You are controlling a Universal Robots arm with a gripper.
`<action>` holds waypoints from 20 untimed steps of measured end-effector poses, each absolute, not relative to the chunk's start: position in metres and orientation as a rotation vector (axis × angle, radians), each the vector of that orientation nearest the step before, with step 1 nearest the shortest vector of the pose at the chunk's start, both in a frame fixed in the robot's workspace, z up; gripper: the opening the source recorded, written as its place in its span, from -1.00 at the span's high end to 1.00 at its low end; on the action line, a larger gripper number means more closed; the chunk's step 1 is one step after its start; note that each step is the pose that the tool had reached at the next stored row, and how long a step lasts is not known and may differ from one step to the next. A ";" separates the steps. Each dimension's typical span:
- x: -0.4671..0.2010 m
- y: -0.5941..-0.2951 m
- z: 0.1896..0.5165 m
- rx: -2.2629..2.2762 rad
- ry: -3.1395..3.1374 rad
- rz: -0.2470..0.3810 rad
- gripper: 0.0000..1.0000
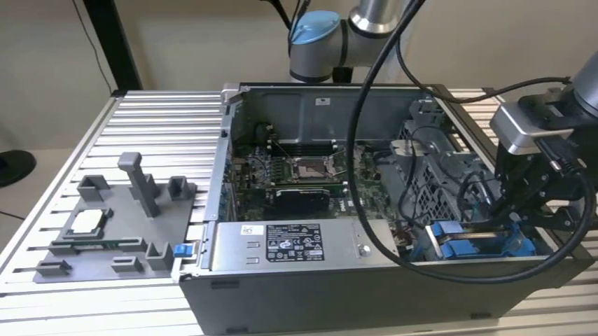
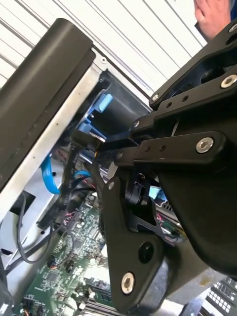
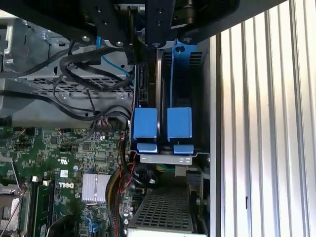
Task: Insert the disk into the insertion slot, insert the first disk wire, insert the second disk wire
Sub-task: 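Insert the first disk wire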
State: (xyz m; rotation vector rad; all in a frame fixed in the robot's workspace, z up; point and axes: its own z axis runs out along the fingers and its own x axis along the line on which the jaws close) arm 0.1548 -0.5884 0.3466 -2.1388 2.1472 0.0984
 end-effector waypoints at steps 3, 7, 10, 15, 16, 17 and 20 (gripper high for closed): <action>0.155 -0.586 0.346 -2.144 2.141 0.097 1.00; 0.155 -0.583 0.346 -2.146 2.137 0.094 1.00; 0.153 -0.582 0.345 -2.146 2.135 0.092 1.00; 0.152 -0.582 0.345 -2.147 2.135 0.091 1.00; 0.152 -0.583 0.344 -2.146 2.135 0.091 1.00; 0.152 -0.583 0.344 -2.146 2.135 0.091 1.00; 0.152 -0.583 0.343 -2.146 2.135 0.091 1.00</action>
